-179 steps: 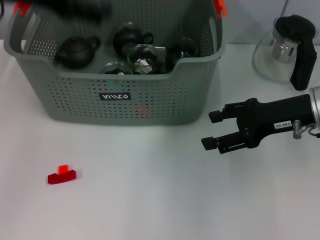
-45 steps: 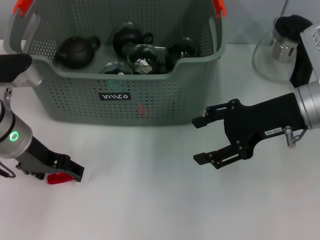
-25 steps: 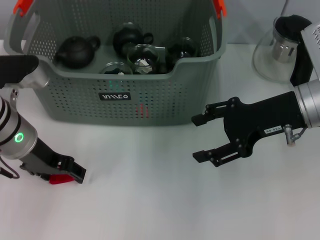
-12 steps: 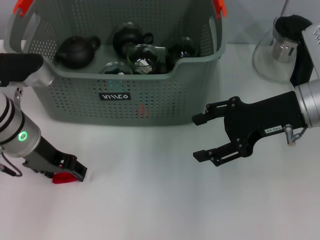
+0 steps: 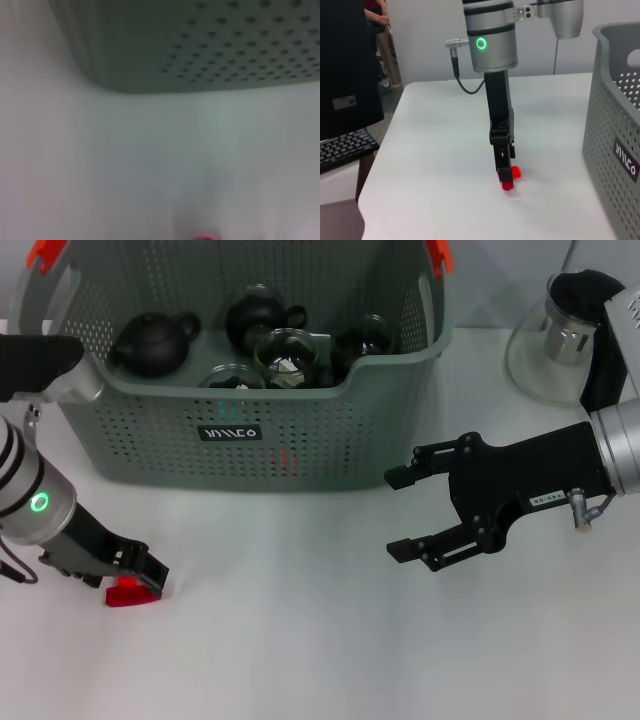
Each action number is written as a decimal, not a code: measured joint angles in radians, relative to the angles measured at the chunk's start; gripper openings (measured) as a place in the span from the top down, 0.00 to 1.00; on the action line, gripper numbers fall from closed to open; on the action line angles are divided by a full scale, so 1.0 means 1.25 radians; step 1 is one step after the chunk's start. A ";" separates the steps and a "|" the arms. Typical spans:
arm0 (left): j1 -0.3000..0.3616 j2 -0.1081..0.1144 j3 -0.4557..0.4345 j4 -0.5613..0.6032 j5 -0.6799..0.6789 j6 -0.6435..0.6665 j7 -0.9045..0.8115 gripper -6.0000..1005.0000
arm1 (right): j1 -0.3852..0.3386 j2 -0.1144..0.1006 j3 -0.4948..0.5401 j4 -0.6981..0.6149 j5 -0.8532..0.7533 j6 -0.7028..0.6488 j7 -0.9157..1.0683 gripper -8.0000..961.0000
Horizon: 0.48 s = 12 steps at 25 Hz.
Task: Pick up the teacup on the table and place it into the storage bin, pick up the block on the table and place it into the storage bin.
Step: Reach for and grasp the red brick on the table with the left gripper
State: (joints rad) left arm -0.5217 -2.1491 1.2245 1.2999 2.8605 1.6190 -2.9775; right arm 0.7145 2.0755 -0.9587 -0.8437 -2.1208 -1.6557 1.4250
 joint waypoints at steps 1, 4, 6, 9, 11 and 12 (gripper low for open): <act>-0.001 0.001 0.000 0.003 0.000 0.007 0.000 0.22 | 0.000 0.000 0.000 0.000 0.000 0.000 0.000 0.10; -0.007 0.005 0.001 0.021 0.001 0.035 -0.001 0.22 | -0.001 0.000 0.001 0.000 0.000 0.000 0.000 0.10; -0.009 0.005 0.000 0.032 0.002 0.046 -0.001 0.22 | -0.001 0.000 0.001 0.000 0.001 0.000 0.000 0.10; -0.010 0.002 0.004 0.044 0.002 0.056 -0.002 0.22 | -0.001 0.000 0.001 0.000 0.002 0.000 -0.001 0.10; -0.010 -0.002 0.006 0.045 0.002 0.059 -0.002 0.22 | -0.001 0.000 0.002 0.000 0.002 0.000 -0.004 0.10; -0.010 -0.004 0.008 0.045 0.002 0.059 -0.002 0.22 | -0.001 0.000 0.003 0.000 0.002 0.000 -0.005 0.10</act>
State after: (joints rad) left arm -0.5338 -2.1541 1.2345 1.3561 2.8625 1.6932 -2.9804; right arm 0.7132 2.0755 -0.9554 -0.8437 -2.1184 -1.6563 1.4181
